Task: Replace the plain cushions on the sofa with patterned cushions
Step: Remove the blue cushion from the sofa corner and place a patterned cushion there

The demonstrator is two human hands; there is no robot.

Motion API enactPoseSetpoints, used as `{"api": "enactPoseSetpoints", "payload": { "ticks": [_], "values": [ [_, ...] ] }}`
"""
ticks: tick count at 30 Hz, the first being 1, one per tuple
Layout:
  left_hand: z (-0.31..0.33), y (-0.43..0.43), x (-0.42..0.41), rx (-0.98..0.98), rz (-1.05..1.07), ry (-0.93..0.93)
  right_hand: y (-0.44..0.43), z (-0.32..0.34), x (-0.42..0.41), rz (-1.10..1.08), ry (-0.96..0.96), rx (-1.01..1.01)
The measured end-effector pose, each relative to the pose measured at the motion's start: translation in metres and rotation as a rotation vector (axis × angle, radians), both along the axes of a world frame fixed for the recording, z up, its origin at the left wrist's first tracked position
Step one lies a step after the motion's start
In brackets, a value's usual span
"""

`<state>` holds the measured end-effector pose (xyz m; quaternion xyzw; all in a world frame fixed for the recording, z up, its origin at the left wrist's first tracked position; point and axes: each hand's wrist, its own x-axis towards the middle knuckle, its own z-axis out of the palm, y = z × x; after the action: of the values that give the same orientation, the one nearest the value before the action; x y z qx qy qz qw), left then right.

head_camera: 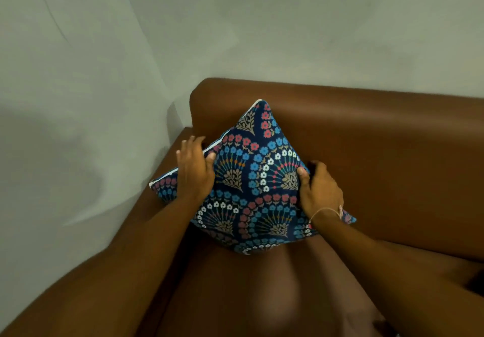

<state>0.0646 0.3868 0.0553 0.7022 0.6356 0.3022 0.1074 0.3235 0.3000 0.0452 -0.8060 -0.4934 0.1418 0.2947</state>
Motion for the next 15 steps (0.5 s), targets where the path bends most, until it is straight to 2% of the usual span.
{"api": "enactPoseSetpoints", "payload": {
  "ticks": [3, 6, 11, 15],
  "values": [
    [0.012, -0.037, 0.015, 0.219, 0.127, -0.086, -0.031, 0.004, 0.01, -0.076, 0.141, 0.212],
    [0.005, -0.094, 0.039, 0.271, 0.041, -0.097, -0.086, 0.003, 0.031, -0.031, 0.213, 0.311],
    [-0.043, -0.228, 0.116, 0.085, -0.37, 0.078, -0.244, -0.025, 0.078, -0.017, 0.183, 0.17],
    [-0.081, -0.347, 0.198, -0.102, -0.782, 0.156, -0.388, -0.054, 0.147, -0.14, 0.127, -0.04]
  ]
}}
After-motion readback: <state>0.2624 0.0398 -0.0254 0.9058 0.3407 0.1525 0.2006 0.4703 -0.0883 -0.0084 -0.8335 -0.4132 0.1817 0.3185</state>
